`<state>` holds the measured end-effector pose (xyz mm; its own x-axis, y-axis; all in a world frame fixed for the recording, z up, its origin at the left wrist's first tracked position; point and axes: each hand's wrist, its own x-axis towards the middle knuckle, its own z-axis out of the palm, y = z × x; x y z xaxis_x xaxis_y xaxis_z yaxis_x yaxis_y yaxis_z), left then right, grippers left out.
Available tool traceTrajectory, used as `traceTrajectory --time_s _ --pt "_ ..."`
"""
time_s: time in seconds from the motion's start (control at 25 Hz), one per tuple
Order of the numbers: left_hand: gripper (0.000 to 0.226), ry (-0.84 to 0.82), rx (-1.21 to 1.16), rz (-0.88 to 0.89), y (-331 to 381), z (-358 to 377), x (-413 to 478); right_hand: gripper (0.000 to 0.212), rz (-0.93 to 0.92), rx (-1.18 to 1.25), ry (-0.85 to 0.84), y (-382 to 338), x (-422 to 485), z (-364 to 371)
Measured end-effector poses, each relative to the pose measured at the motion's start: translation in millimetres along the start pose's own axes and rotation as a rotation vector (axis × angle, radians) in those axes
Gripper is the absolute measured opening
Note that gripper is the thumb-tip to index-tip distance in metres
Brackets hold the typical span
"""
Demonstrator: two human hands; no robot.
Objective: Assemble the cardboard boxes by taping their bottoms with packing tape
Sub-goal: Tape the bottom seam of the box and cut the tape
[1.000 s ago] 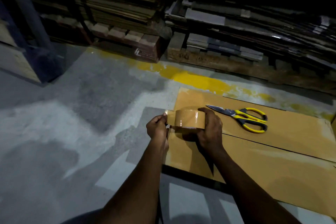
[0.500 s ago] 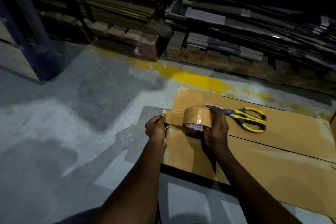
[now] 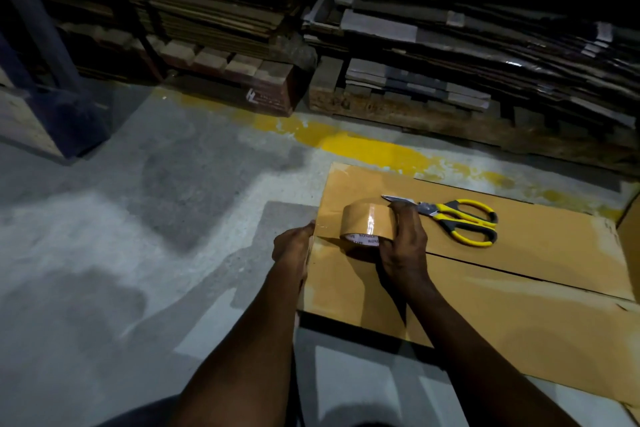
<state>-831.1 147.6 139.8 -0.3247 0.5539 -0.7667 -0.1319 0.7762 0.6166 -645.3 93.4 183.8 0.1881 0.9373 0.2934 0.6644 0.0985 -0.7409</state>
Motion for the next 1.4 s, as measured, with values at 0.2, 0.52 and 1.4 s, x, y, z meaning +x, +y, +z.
traceTrajectory --time_s 0.2,0.52,1.4 --pt "0.035 0.13 0.376 0.559 5 -5 -51 0.058 0.049 0.009 -0.014 5 -3 0" --pt "0.12 -0.204 0.988 0.923 -20 -11 -57 0.071 0.043 -0.217 -0.154 6 -4 -12" --pt "0.083 -0.015 1.399 1.088 -40 9 -72 0.081 0.023 -0.484 -0.018 87 -18 -163"
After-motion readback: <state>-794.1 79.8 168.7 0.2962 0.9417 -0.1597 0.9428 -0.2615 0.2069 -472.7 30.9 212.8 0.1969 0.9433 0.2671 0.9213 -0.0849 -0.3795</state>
